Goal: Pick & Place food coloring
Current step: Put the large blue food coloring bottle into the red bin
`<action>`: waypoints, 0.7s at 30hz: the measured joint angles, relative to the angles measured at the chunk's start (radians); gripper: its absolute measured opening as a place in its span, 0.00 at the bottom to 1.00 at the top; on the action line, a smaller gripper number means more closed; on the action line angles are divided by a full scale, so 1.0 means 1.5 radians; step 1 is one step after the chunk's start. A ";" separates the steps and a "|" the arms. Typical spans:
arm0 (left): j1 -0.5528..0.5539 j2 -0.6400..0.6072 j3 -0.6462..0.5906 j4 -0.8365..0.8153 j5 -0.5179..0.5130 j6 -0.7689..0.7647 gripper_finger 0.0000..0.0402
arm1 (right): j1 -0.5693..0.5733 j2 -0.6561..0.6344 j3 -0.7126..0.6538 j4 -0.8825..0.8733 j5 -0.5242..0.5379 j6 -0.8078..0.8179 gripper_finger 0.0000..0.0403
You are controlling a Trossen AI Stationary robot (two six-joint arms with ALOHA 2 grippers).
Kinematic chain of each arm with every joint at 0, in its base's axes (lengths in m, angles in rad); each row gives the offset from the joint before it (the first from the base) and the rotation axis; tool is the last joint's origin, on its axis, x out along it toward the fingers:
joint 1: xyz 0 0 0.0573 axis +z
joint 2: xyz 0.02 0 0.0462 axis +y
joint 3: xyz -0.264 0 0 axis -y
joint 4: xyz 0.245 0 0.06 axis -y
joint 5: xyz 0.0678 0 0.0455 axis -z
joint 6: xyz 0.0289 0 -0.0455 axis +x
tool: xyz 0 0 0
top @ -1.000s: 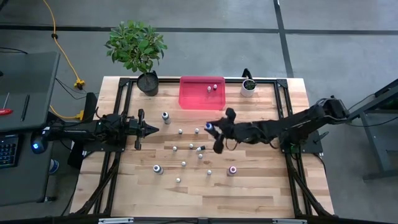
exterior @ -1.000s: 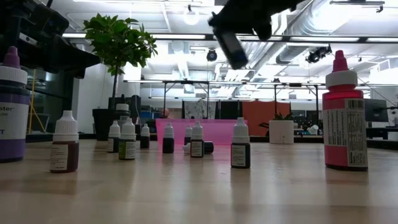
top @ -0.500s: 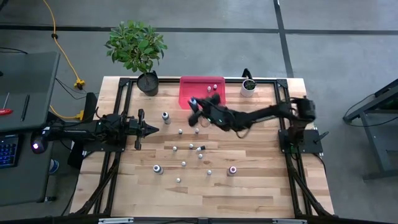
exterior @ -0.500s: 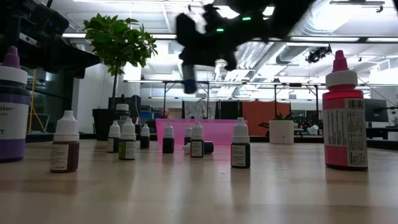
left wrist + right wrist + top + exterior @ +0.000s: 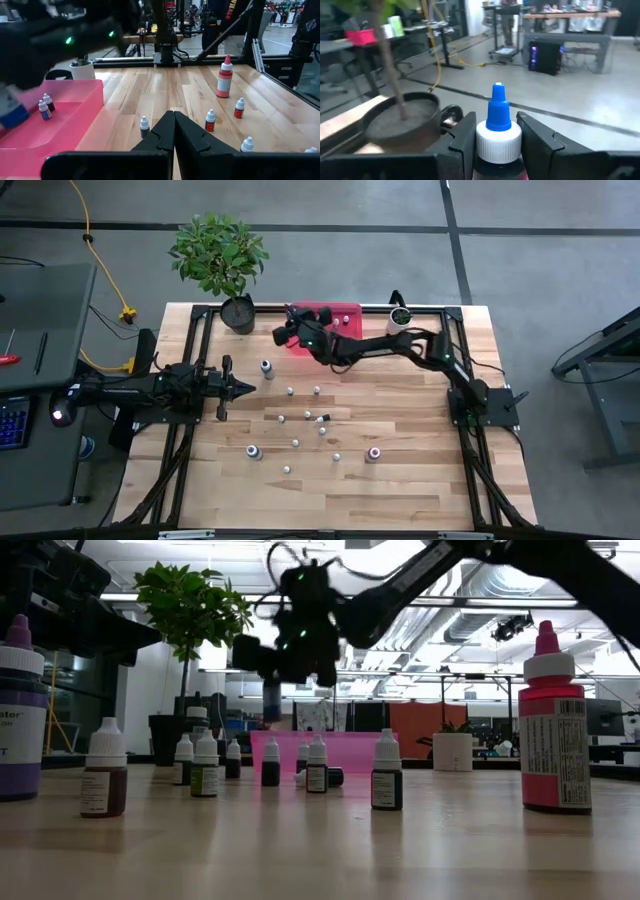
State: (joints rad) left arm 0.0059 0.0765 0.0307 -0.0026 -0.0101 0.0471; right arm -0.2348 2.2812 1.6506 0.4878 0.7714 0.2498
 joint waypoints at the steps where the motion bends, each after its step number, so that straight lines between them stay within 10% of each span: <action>1: 0.000 0.000 0.000 0.000 0.000 0.000 0.00 | -0.002 0.012 0.016 -0.009 0.008 0.014 0.28; 12: 0.000 0.000 0.000 0.001 0.028 0.000 0.00 | -0.024 0.062 0.054 -0.077 0.101 0.164 0.28; 21: 0.000 0.000 0.001 -0.011 0.020 0.000 0.00 | -0.032 0.066 0.053 -0.085 0.099 0.089 0.28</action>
State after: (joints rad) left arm 0.0062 0.0765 0.0326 -0.0184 0.0197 0.0475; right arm -0.2824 2.3798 1.7306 0.3601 0.9196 0.3836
